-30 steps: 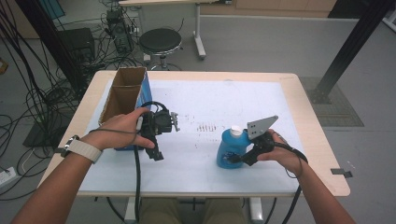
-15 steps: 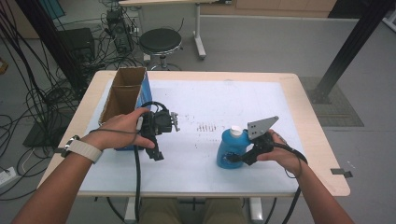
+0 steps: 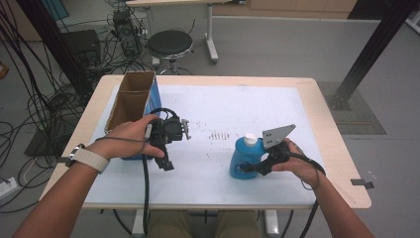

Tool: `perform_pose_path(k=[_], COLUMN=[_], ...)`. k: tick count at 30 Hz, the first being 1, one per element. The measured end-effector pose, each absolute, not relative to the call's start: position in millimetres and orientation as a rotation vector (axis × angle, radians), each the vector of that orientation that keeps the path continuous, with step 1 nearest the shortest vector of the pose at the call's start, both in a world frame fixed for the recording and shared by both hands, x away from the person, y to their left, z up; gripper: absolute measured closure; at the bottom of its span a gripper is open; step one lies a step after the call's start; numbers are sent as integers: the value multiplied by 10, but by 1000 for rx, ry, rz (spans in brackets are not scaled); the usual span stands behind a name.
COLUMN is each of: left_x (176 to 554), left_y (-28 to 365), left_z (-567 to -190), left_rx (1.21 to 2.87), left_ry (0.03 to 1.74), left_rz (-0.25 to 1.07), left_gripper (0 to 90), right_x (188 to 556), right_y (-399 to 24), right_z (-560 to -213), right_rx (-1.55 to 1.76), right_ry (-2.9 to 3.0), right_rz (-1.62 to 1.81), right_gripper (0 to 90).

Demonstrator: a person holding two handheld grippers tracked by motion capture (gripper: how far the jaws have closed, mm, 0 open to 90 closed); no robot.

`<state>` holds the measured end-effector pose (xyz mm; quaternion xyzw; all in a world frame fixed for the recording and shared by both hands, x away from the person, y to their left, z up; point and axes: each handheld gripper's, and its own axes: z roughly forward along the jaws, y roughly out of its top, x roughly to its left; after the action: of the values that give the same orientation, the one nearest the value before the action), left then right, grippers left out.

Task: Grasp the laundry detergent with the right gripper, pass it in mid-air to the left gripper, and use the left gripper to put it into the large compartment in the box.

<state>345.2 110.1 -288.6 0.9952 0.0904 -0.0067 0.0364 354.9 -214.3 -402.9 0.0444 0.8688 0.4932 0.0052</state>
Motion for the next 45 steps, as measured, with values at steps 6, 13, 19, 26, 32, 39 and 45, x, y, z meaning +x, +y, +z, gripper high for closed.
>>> perform_pose_path(k=[6,13,19,26,32,39,45], left_x=[3454,3455,3449,3455,3455,3456,3460], left_y=[1102,1110,1109,1110,1109,1109,1112], left_z=[-2889,-2890,-2896,-2893,-2900,-2902,-2902], left_rx=[3054,3051,3044,3050,3041,3038,3037], left_ry=[278,284,296,286,291,292,293], left_rz=[-22,-23,-23,-22,-21,-21,-25], left_gripper=[127,127,127,127,127,128,129], right_x=[3552,3559,3560,3561,3561,3559,3558], right_y=[-2139,-2135,-2134,-2139,-2142,-2144,-2148], right_z=[-4031,-4042,-4045,-4053,-4056,-4060,-4068], right_rx=[135,130,122,118,112,107,117], right_ry=[2716,2715,2718,2713,2709,2705,2700], right_rz=[1547,1552,1560,1570,1573,1577,1588], right_gripper=[364,386,410,415,417,417,419])
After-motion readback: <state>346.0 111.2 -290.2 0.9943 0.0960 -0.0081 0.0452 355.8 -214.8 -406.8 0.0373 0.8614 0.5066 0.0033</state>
